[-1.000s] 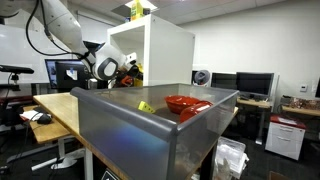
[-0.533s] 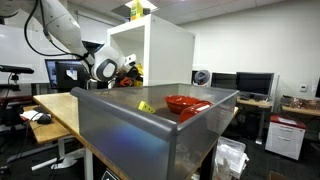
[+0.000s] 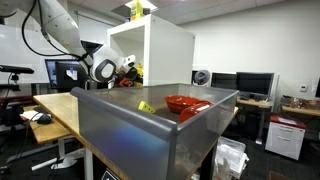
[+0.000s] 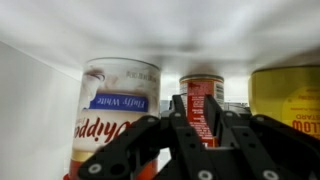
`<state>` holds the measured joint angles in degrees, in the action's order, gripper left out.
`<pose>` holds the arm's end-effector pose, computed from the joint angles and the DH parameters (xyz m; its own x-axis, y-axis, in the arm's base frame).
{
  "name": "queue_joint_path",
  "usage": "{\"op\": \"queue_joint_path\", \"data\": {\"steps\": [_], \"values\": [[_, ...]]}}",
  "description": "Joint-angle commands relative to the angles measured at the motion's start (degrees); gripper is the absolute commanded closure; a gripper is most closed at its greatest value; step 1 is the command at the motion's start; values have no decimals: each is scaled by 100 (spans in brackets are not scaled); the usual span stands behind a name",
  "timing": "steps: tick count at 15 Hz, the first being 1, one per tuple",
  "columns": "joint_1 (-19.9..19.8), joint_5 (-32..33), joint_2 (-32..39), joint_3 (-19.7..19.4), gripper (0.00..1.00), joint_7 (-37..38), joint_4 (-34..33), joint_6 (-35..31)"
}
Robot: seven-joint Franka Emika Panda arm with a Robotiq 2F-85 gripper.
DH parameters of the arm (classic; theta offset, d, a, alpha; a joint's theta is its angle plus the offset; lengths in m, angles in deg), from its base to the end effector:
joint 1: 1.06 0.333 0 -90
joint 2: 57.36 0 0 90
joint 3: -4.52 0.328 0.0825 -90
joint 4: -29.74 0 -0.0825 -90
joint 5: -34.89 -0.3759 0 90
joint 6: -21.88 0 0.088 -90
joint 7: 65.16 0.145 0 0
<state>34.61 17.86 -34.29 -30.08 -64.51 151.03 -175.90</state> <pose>0.6545 0.0087 0.3763 0.5123 -0.0728 0.8557 -0.1763 -0.9841 0.0219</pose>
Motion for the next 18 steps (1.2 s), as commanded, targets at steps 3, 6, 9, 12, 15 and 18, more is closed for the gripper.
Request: {"op": "queue_joint_path", "data": {"steps": [3, 6, 9, 12, 15, 18], "values": [[202, -120, -140, -156, 34, 30, 179, -48], [130, -86, -104, -82, 17, 86, 111, -48], [-20, 60, -163, 117, 2, 157, 67, -34], [-106, 157, -229, 249, 0, 169, -20, -28], [-179, 216, -245, 327, 0, 160, -100, -26], [-303, 267, -218, 421, 0, 170, -186, -27]]}}
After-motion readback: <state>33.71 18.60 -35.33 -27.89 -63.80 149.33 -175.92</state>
